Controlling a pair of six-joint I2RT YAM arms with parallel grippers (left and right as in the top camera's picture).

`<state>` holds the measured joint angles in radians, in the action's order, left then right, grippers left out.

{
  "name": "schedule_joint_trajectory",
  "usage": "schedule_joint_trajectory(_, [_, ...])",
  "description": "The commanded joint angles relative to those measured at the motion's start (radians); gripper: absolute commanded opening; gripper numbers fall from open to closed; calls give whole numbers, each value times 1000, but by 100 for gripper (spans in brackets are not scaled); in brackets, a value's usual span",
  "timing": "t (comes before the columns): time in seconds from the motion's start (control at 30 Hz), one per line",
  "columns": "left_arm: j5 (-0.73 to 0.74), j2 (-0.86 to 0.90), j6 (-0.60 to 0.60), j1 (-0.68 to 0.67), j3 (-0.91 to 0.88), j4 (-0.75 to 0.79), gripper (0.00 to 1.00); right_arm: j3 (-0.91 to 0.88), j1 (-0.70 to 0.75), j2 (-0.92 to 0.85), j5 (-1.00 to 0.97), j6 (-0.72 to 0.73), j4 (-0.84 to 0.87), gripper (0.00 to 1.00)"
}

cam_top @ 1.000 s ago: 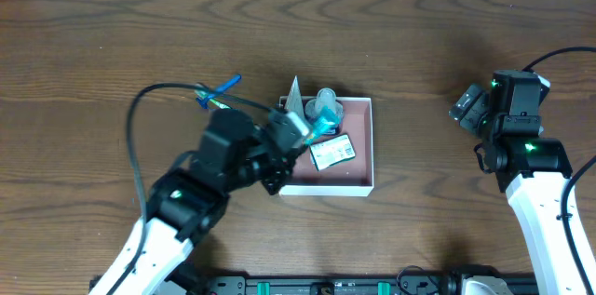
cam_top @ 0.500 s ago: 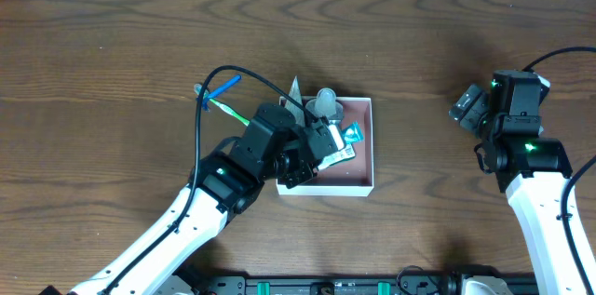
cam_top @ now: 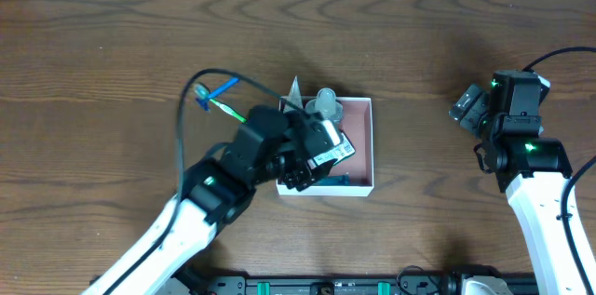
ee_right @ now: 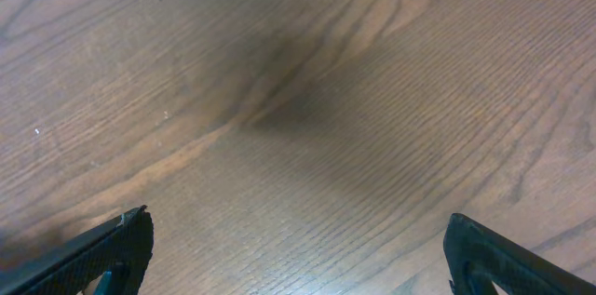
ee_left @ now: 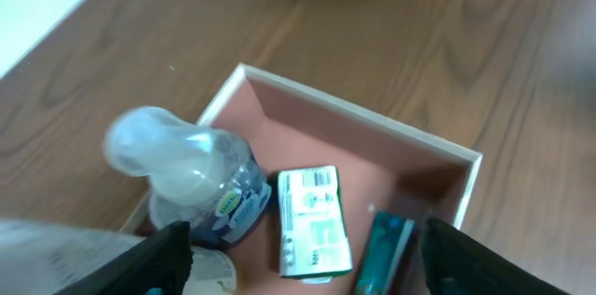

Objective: Pack container
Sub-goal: 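Carry the toothpaste tube over the box and release it inside, then withdraw the left gripper back toward the toothbrush and razor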

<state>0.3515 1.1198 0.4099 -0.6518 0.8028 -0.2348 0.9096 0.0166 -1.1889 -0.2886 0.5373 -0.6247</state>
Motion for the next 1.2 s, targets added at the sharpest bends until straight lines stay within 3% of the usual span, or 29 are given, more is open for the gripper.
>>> schedule_joint_trajectory(0.0, [-14, -131, -127, 1, 16, -35, 84, 10, 10, -3, -18, 0, 0, 99])
schedule_joint_trajectory(0.1, [-204, -240, -202, 6, 16, -104, 94, 10, 10, -3, -18, 0, 0, 99])
schedule_joint_trajectory(0.2, [-409, -320, -242, 49, 16, -185, 98, 10, 10, -3, -18, 0, 0, 99])
schedule_joint_trajectory(0.27, [-469, -348, -261, 105, 16, -207, 98, 10, 10, -3, -18, 0, 0, 99])
schedule_joint_trajectory(0.57, [-441, -240, -394, 435, 16, -7, 98, 10, 10, -3, -18, 0, 0, 99])
schedule_joint_trajectory(0.73, [-89, -70, -359, 576, 31, 160, 98, 10, 10, -3, -18, 0, 0, 99])
schedule_joint_trajectory(0.8, [-48, 12, -360, 597, 60, 182, 98, 10, 10, -3, -18, 1, 0, 99])
schedule_joint_trajectory(1.07, [-103, 327, -369, 607, 315, -51, 98, 10, 10, -3, -18, 0, 0, 99])
schedule_joint_trajectory(1.17, [-183, 386, -447, 607, 390, -164, 98, 10, 10, -3, -18, 1, 0, 99])
